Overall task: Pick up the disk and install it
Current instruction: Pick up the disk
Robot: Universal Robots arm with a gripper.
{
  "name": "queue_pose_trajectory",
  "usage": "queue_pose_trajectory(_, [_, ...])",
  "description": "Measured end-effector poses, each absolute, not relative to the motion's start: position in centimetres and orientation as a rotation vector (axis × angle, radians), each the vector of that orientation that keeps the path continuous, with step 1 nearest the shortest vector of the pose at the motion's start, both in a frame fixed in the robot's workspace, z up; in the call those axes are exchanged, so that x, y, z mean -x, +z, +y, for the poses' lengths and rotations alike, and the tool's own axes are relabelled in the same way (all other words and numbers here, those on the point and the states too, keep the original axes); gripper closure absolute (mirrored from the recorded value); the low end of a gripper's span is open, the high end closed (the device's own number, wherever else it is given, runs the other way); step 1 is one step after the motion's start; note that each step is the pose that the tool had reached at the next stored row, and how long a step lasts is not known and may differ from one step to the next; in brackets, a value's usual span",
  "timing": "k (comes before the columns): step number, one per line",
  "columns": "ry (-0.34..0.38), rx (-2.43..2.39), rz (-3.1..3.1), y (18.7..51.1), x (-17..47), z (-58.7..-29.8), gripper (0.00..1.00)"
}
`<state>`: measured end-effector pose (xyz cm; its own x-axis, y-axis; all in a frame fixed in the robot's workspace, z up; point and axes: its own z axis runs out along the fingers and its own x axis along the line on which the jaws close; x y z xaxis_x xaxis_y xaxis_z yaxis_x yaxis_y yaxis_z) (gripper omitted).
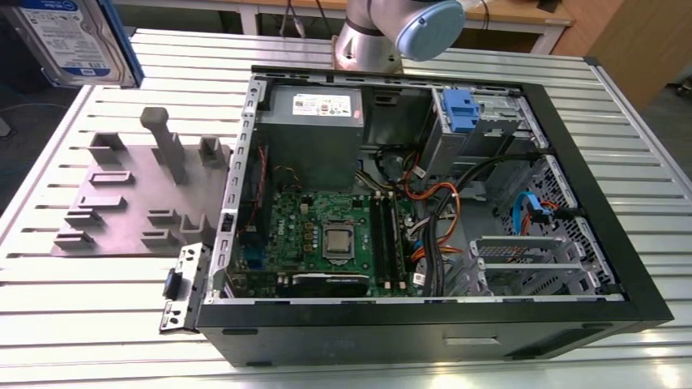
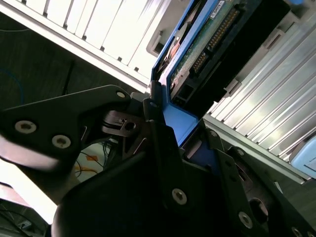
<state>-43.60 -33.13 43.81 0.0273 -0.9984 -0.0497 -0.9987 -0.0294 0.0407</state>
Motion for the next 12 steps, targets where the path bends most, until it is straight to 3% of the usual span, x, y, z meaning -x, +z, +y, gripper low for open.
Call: queue_pose_trajectory(12, [0.1,2.248,2.185,44.93,43.6,-33.13,0.63])
